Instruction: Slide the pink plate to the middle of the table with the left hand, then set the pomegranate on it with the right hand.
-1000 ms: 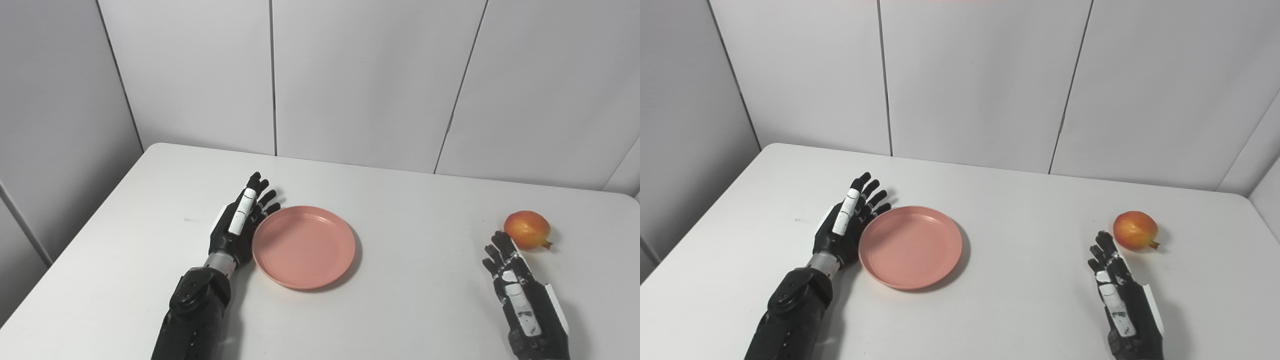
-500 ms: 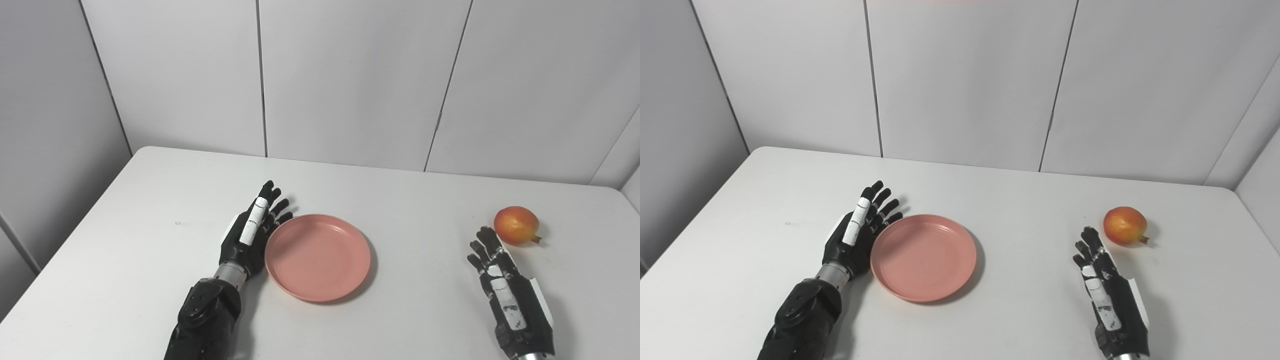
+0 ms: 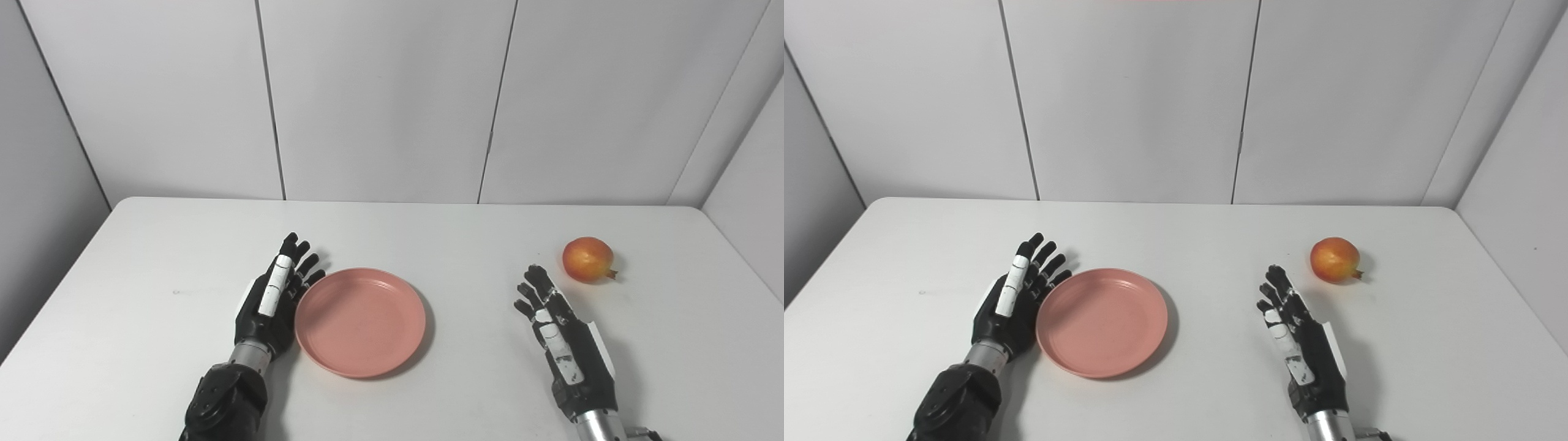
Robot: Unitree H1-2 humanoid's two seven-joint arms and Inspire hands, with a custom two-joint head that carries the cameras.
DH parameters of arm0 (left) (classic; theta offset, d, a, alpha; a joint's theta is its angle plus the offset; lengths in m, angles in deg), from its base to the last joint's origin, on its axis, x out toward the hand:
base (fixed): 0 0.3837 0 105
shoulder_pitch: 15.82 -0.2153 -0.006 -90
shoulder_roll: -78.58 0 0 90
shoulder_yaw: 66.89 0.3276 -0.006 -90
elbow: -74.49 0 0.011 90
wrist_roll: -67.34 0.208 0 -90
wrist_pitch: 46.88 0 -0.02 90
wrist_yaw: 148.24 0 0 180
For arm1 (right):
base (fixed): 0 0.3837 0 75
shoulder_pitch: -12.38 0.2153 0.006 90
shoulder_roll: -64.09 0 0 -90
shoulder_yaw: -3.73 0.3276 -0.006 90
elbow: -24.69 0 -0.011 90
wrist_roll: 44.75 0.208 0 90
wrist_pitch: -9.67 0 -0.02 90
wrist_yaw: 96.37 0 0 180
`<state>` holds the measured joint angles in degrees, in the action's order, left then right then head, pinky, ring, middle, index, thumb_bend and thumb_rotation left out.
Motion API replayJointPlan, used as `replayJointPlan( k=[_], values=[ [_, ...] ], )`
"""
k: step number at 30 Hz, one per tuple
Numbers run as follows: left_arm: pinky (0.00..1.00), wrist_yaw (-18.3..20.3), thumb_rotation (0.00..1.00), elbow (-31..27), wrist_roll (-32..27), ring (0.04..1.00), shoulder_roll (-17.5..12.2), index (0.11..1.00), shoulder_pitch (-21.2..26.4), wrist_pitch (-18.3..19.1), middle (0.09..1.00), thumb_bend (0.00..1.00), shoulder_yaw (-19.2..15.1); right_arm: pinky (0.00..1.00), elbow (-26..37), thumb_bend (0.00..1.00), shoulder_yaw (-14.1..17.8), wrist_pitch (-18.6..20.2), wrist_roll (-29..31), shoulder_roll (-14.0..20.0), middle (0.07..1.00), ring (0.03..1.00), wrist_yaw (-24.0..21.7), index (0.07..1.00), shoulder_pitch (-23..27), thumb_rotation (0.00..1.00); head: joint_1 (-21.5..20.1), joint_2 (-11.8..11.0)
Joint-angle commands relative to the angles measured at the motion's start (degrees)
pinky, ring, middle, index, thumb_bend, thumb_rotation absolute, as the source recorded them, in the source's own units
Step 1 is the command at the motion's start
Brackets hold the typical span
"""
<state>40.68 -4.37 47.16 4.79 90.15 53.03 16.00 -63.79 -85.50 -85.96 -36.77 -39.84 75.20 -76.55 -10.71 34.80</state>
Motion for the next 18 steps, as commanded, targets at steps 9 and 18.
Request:
replayJointPlan(
  k=[9, 18],
  values=[
    [0.92, 0.8, 0.68, 0.4, -2.1, 0.979, 1.5, 1.000, 1.4, -0.3, 1.000, 0.83, -0.1, 0.91, -1.0, 0.84, -1.7, -1.4, -1.2, -2.7, 0.941, 0.933, 1.4, 0.901, -0.3, 0.70, -6.0, -0.7],
    [0.99, 3.9, 0.68, 3.0, -2.7, 0.997, -0.6, 1.000, 1.1, -2.3, 1.000, 0.78, -0.3, 0.89, -3.2, 0.85, -3.0, -3.3, -4.5, -4.4, 0.939, 0.924, 3.4, 0.897, 0.3, 0.71, -14.2, -2.2]
  ],
)
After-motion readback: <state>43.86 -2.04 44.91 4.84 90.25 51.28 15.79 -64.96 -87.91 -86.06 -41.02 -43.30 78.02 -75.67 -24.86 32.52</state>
